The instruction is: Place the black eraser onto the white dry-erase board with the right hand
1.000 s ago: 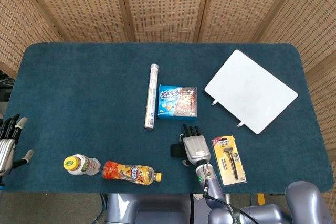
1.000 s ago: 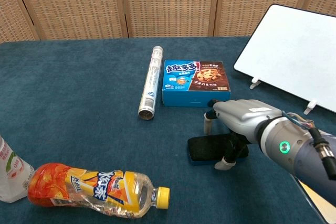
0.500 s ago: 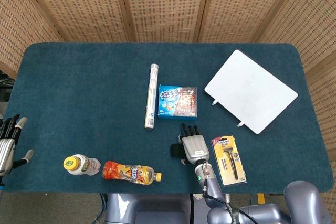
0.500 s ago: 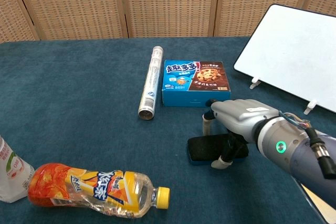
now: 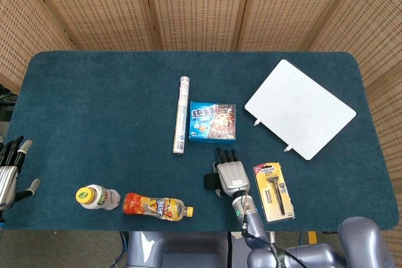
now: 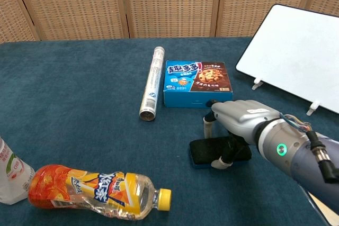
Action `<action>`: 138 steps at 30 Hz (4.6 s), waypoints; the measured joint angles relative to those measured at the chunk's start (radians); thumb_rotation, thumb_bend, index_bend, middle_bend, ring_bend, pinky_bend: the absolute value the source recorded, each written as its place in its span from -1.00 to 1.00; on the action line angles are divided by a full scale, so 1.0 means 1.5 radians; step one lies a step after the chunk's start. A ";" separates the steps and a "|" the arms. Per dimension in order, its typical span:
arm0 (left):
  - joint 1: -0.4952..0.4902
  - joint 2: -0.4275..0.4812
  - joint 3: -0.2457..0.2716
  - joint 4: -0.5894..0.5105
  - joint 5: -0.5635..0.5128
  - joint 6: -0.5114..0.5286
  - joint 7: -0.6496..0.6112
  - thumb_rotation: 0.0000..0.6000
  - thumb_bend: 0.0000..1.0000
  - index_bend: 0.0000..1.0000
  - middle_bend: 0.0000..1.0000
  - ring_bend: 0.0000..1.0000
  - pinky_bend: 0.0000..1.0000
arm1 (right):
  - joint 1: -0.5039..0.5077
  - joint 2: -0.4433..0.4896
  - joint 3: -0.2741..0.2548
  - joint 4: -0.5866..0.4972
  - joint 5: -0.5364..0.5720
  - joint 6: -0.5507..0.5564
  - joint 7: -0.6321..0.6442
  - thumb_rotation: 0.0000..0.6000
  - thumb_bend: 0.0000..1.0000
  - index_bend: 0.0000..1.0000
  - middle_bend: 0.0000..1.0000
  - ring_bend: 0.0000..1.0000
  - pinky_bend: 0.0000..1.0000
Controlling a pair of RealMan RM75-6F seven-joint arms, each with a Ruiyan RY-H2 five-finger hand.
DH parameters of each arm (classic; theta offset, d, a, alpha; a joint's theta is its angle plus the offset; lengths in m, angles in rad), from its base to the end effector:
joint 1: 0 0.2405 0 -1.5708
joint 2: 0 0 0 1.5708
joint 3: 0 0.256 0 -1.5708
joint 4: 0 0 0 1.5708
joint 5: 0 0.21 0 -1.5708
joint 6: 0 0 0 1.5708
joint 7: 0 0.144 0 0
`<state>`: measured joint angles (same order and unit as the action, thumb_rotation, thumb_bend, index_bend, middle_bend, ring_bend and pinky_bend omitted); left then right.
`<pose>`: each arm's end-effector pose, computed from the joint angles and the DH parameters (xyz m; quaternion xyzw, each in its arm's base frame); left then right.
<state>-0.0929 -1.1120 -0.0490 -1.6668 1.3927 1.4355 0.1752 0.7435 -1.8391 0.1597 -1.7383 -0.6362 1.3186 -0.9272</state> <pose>-0.3159 0.1817 0.1548 -0.6003 -0.3873 -0.3193 0.6226 -0.0999 -0.2594 -0.0817 0.7248 -0.4536 0.2570 0.4504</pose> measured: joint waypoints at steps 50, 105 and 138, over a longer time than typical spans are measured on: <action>0.001 -0.009 0.003 0.001 0.007 0.008 0.028 1.00 -0.39 -1.00 -1.00 -1.00 -1.00 | -0.121 0.130 0.077 0.231 -0.229 0.099 0.333 1.00 -0.53 0.02 -1.00 -1.00 -1.00; 0.003 -0.008 0.008 -0.013 0.004 0.004 0.031 1.00 -0.39 -1.00 -1.00 -1.00 -1.00 | -0.016 -0.130 0.207 0.917 -0.276 -0.039 0.564 1.00 -0.53 -0.17 -1.00 -1.00 -1.00; 0.005 -0.007 0.008 -0.020 0.002 0.006 0.036 1.00 -0.40 -1.00 -1.00 -1.00 -1.00 | -0.092 -0.088 0.206 0.795 -0.304 0.047 0.650 1.00 -0.79 -1.00 -1.00 -1.00 -1.00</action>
<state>-0.0852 -1.1231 -0.0372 -1.6962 1.3964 1.4450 0.2285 0.6049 -1.9716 0.4682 -0.5453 -1.0923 1.3891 0.0484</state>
